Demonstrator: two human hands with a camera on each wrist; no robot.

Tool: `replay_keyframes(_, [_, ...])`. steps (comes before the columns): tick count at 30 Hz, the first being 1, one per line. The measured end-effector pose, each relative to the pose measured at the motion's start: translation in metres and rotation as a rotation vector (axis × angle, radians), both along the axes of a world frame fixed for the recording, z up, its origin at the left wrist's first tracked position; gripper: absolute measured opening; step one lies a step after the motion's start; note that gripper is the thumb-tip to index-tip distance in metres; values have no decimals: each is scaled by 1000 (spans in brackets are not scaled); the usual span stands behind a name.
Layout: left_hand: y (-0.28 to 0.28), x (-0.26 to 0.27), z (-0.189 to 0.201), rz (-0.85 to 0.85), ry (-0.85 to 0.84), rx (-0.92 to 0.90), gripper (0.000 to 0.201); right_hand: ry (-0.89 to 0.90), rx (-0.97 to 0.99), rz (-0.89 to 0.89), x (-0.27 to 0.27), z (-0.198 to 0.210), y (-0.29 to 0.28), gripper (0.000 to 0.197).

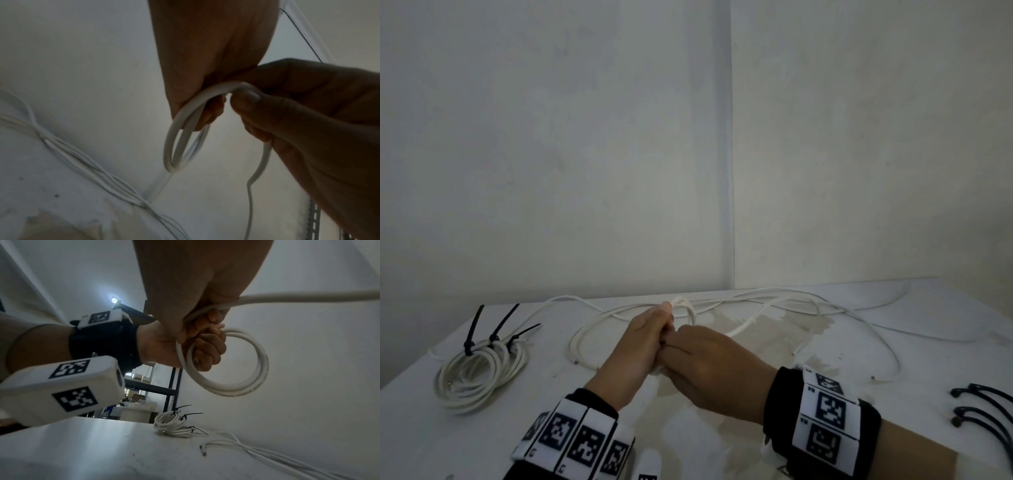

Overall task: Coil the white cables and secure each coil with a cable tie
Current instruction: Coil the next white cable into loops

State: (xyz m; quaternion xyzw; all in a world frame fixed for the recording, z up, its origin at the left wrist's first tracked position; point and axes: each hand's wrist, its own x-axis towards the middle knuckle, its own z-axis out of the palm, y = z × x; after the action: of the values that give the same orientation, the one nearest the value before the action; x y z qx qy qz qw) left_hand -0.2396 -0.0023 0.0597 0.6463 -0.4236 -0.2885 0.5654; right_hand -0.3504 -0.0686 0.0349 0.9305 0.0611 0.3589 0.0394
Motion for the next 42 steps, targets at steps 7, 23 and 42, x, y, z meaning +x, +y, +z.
replay_keyframes(7, [5, -7, -1, -113, -29, 34, 34, 51, 525, 50, -12, 20, -10, 9])
replay_keyframes(23, [12, -10, 5, -284, 355, 103, 39, 171, 904, -54, -26, 25, -41, 24])
replay_keyframes(42, [16, -4, 15, -118, 185, -22, 38, 107, 954, -58, -17, 21, -54, 25])
